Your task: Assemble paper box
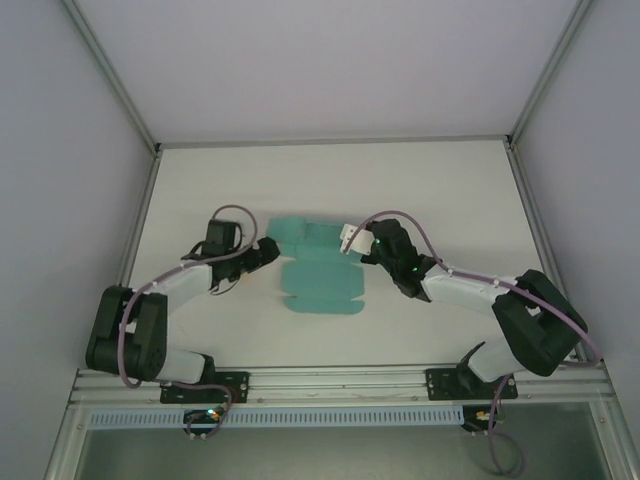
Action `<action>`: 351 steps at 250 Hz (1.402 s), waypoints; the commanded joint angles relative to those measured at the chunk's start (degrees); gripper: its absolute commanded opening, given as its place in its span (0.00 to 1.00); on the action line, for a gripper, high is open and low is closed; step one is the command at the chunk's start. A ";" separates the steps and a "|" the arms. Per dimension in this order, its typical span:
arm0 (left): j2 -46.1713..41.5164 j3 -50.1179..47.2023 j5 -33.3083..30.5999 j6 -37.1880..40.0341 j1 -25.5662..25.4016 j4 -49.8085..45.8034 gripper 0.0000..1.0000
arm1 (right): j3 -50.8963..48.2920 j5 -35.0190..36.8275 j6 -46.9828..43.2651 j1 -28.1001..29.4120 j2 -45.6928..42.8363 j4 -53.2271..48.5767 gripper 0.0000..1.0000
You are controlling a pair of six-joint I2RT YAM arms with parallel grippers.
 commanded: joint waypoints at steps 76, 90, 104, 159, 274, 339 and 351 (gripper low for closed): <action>6.65 3.30 4.80 1.10 -6.19 13.91 0.98 | -0.62 -5.34 5.76 -1.21 -2.14 -1.83 0.00; 7.87 4.06 5.22 1.44 -7.60 14.68 0.93 | -0.66 -5.43 6.07 -1.22 -2.31 -1.73 0.00; 9.02 4.00 6.63 0.79 -8.66 17.44 0.90 | -0.91 -5.70 6.43 -1.20 -2.44 -1.59 0.00; 12.72 2.37 9.63 -4.30 -8.87 27.81 0.54 | -1.03 -6.45 7.50 -1.48 -2.63 -1.61 0.00; 8.52 1.54 6.24 -1.96 -9.04 21.02 0.49 | -1.02 -6.36 7.82 -1.98 -2.45 -1.73 0.00; -4.80 0.97 -1.63 1.90 -4.53 0.67 1.00 | -1.85 -5.56 6.14 -1.98 -2.82 -0.43 0.00; -7.38 1.04 -2.87 2.54 -2.43 -3.71 1.00 | -1.81 -5.61 6.07 -2.01 -2.81 -0.42 0.00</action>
